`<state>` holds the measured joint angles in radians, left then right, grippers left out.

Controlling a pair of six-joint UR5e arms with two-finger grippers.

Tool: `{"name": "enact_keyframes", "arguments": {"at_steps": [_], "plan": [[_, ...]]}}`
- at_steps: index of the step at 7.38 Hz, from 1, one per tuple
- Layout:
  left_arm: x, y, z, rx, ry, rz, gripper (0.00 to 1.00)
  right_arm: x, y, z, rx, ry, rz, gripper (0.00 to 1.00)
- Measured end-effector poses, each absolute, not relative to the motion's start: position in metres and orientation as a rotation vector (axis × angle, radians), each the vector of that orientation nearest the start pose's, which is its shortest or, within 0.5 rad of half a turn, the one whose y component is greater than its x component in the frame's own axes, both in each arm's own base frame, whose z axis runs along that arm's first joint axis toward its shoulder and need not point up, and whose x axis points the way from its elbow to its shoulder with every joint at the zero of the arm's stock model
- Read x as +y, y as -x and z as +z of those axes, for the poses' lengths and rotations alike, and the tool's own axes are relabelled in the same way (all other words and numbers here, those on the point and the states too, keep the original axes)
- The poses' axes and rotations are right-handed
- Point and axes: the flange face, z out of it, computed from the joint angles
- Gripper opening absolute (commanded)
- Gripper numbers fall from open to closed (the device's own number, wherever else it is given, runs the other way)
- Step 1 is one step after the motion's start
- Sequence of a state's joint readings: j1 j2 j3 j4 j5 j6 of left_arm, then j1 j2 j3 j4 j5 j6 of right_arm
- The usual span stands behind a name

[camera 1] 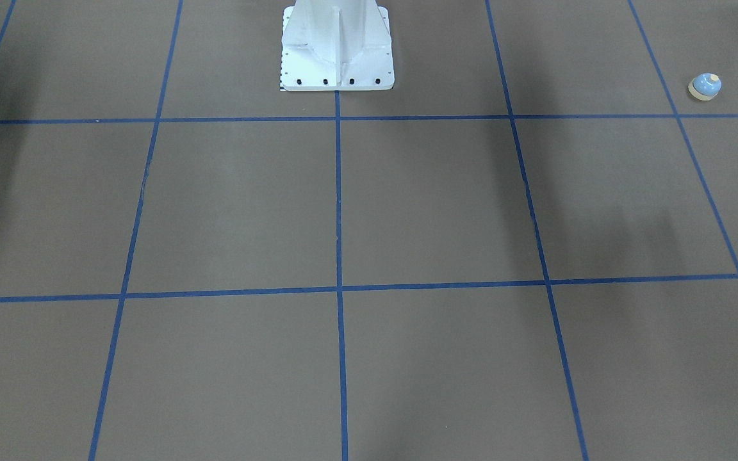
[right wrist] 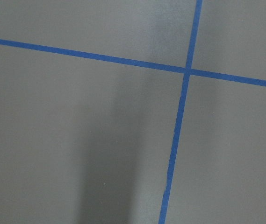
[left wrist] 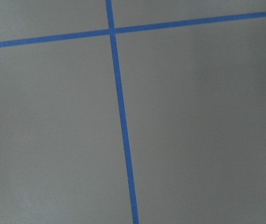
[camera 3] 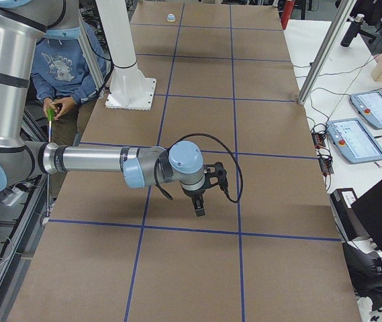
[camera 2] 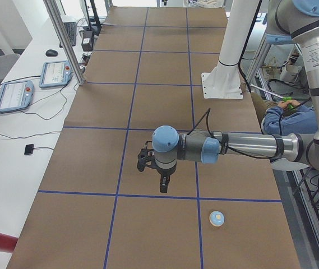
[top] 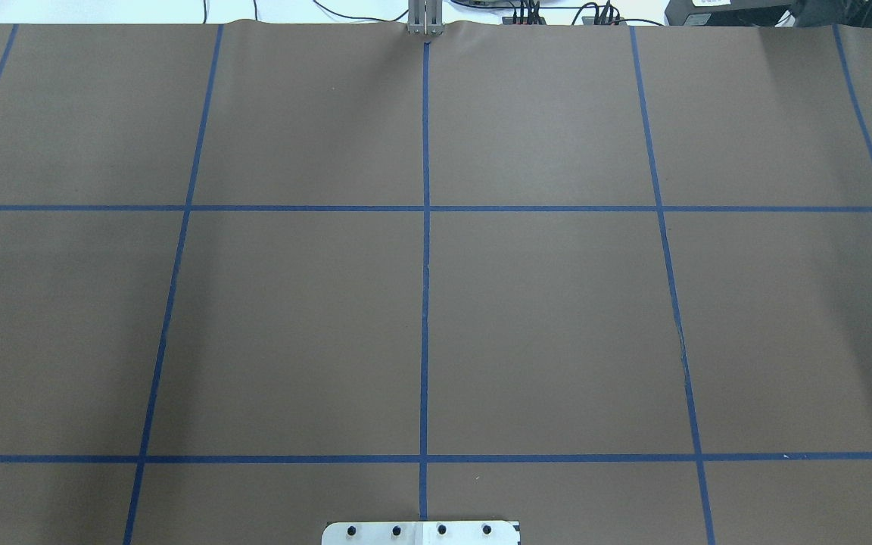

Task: Place and press bell with both arms

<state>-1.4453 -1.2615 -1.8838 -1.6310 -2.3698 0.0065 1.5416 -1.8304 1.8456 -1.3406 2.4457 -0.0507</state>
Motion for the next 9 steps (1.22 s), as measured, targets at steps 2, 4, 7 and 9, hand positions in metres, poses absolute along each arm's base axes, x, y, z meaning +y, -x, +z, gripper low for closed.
{"name": "enact_keyframes", "arguments": {"at_steps": [2,4,7,9], "plan": [[-0.361,-0.013,0.668,0.773,0.095,0.203,1.00,-0.396,-0.042,0.604,-0.880,-0.247,-0.195,1.00],[-0.336,-0.017,0.720,0.750,0.211,0.190,1.00,-0.396,-0.040,0.601,-0.907,-0.247,-0.196,1.00],[-0.298,-0.011,0.770,0.735,0.325,0.158,1.00,-0.396,-0.037,0.598,-0.944,-0.248,-0.206,1.00],[-0.283,-0.011,0.791,0.736,0.378,0.146,1.00,-0.396,-0.035,0.597,-0.955,-0.248,-0.215,1.00]]}}
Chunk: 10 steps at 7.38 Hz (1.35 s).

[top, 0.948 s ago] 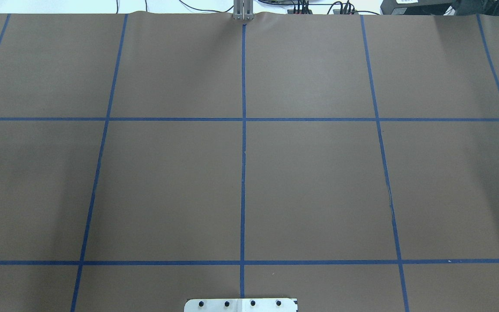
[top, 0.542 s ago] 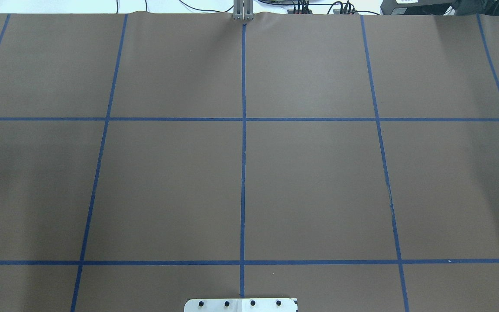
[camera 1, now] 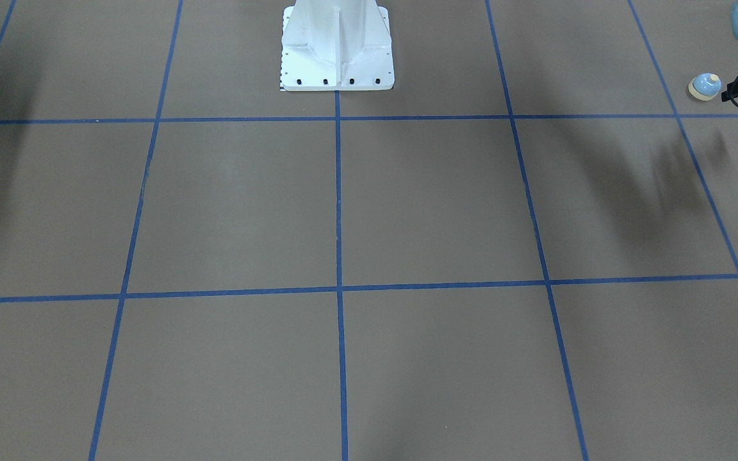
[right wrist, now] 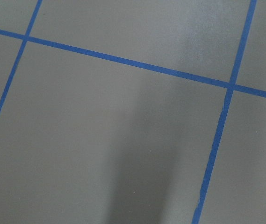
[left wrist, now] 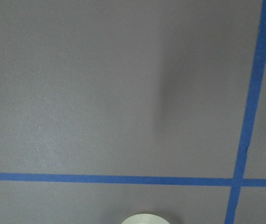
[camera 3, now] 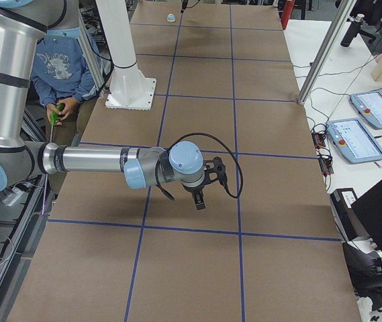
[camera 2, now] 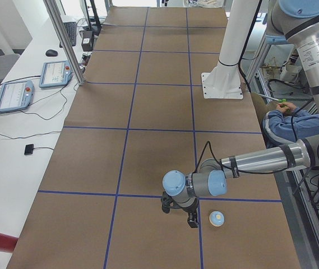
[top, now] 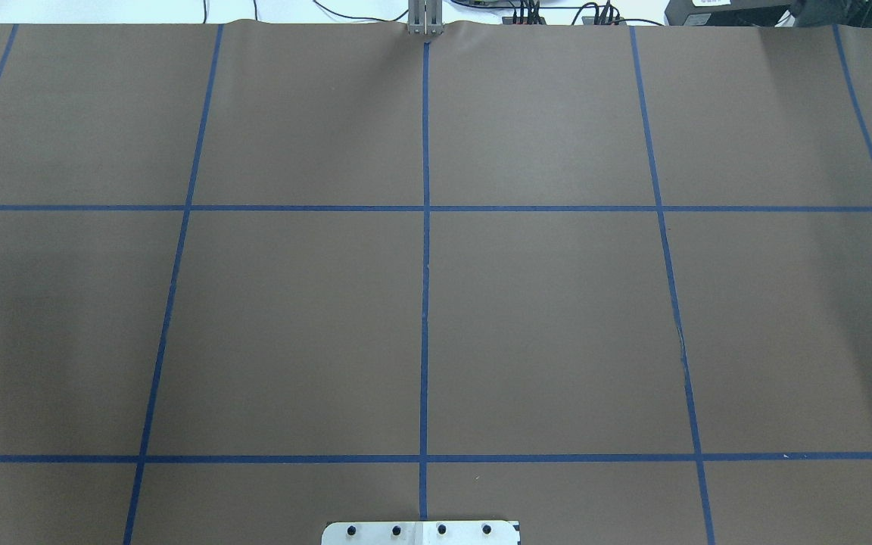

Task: Place and press bell with both arms

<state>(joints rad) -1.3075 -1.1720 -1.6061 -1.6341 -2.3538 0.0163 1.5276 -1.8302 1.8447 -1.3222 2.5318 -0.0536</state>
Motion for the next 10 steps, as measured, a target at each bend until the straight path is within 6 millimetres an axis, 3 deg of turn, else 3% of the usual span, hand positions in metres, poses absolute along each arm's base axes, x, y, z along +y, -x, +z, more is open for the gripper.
{"name": "enact_keyframes", "arguments": {"at_steps": [2,6,10], "plan": [[-0.274,-0.015,0.802,0.762,0.413,0.142,1.00,-0.396,-0.032,0.596,-0.969,-0.253,-0.236,1.00],[-0.270,-0.049,0.805,0.731,0.378,0.386,1.00,-0.390,-0.032,0.600,-0.969,-0.261,-0.264,1.00],[-0.255,-0.069,0.810,0.711,0.422,0.480,1.00,-0.383,-0.032,0.604,-0.968,-0.273,-0.275,1.00]]}}
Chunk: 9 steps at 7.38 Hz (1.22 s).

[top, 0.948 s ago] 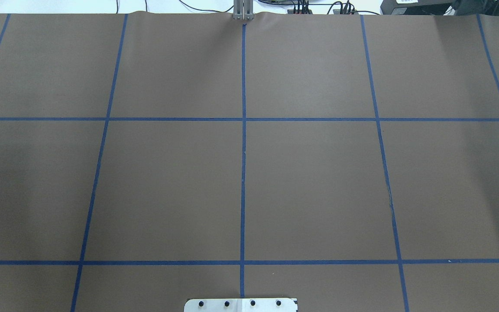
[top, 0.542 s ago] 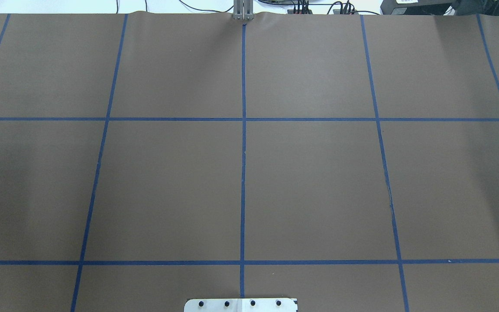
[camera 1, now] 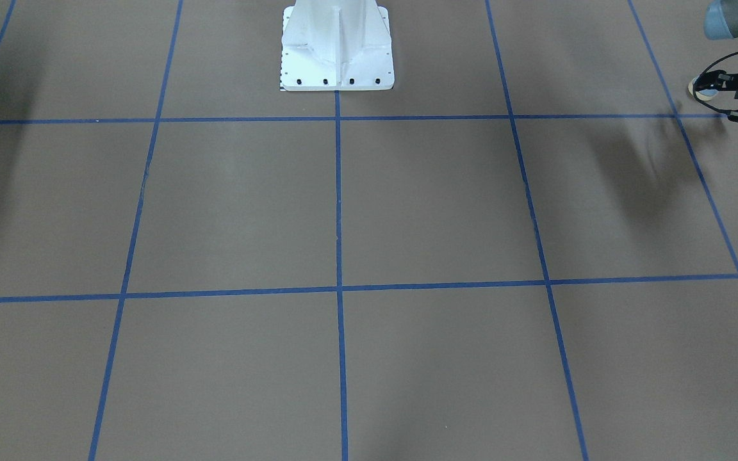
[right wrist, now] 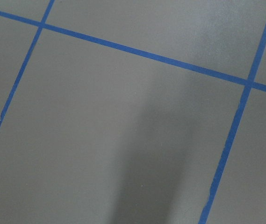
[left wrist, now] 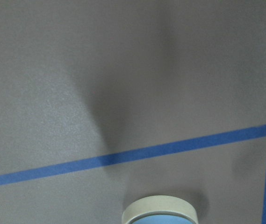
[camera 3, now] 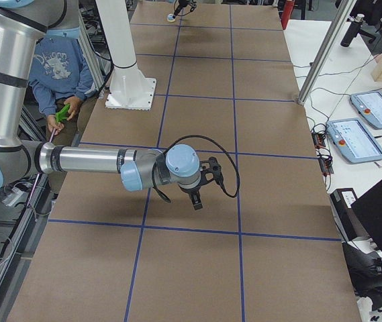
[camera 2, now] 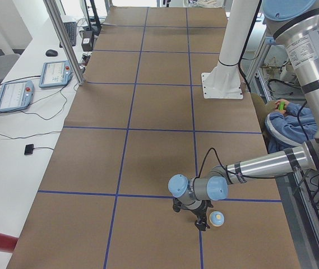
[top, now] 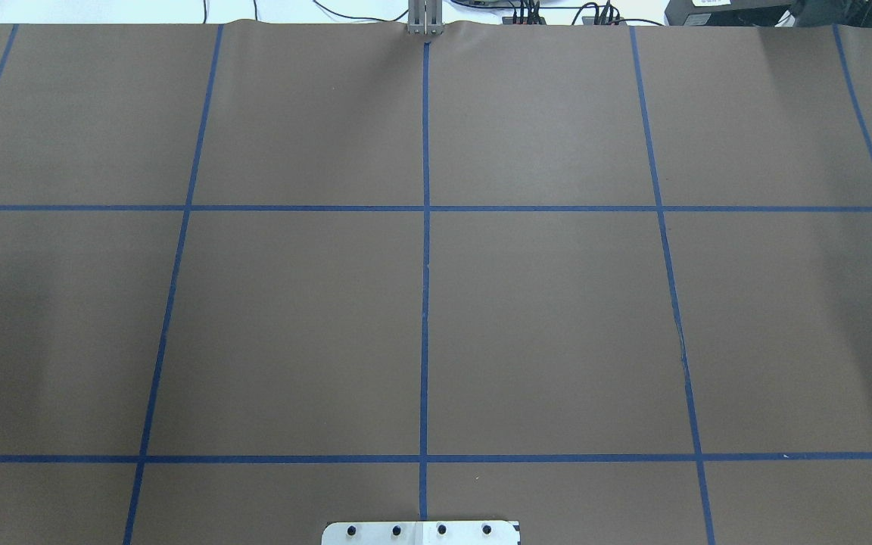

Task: Place and press bell with both arms
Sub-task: 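Carry the held bell with the left gripper toward the table centre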

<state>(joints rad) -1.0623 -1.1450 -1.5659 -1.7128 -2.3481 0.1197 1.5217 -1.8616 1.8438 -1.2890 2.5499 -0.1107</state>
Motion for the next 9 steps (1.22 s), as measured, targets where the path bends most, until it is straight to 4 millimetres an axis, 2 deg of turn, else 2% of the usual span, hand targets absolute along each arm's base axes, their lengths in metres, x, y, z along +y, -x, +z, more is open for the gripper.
{"name": "enact_keyframes", "arguments": {"at_steps": [3,9], "plan": [[-0.248,-0.078,0.814,0.709,0.455,0.505,1.00,-0.372,-0.032,0.609,-0.969,-0.287,-0.278,1.00],[-0.236,-0.083,0.829,0.690,0.506,0.524,0.99,-0.372,-0.032,0.608,-0.970,-0.290,-0.278,1.00]]}}
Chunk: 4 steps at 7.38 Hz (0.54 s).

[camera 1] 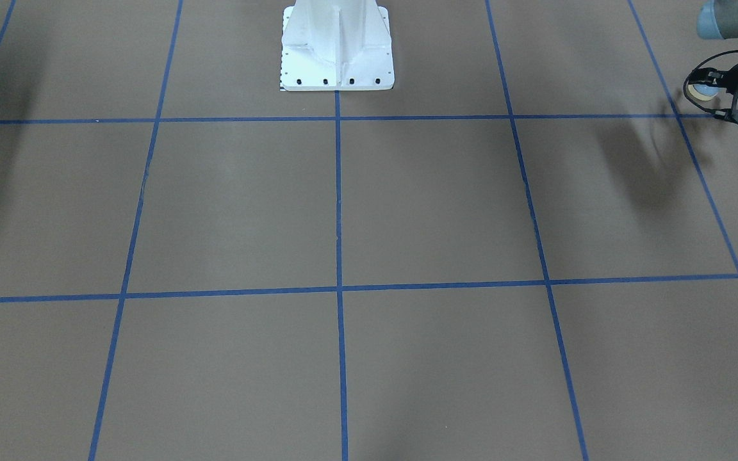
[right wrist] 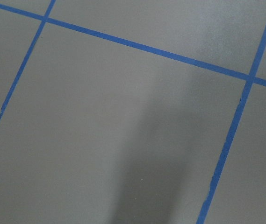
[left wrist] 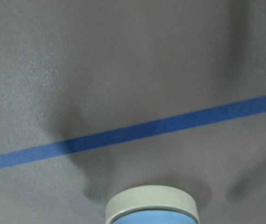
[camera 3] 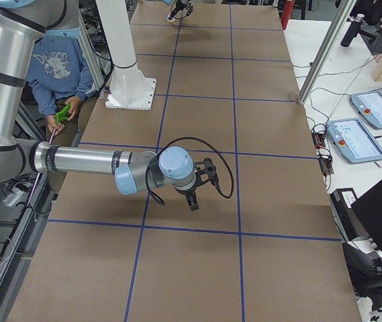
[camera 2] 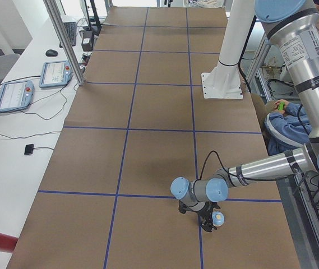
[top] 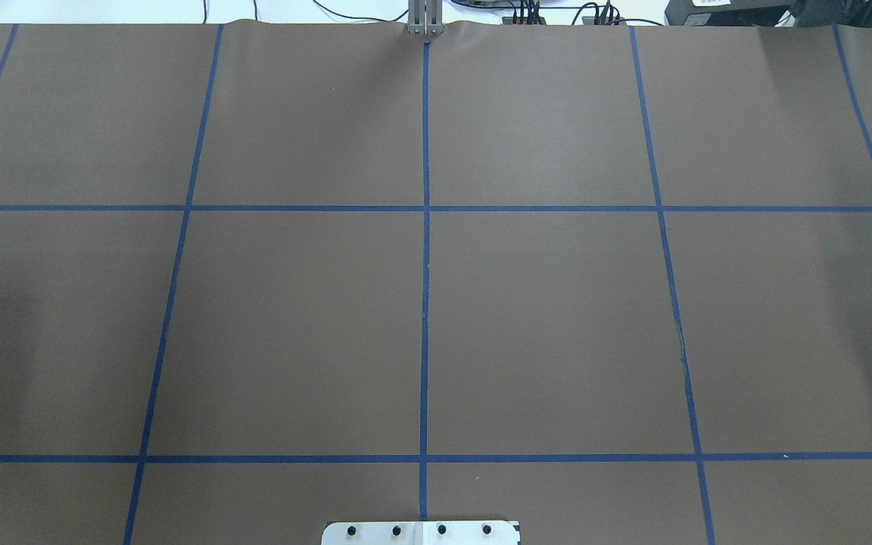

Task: Place and press bell with both arms
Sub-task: 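Carry the held bell with the left gripper toward the table centre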

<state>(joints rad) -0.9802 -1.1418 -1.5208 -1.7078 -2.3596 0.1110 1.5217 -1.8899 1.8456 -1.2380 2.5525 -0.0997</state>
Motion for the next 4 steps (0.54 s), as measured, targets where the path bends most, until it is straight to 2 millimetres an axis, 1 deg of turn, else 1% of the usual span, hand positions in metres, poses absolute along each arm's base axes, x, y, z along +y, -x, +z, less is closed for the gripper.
{"name": "enact_keyframes", "arguments": {"at_steps": [4], "plan": [[-0.2358,-0.0872,0.8292,0.689,0.508,0.539,0.98,-0.3712,-0.0323,0.6086,-0.970,-0.289,-0.277,1.00]]}}
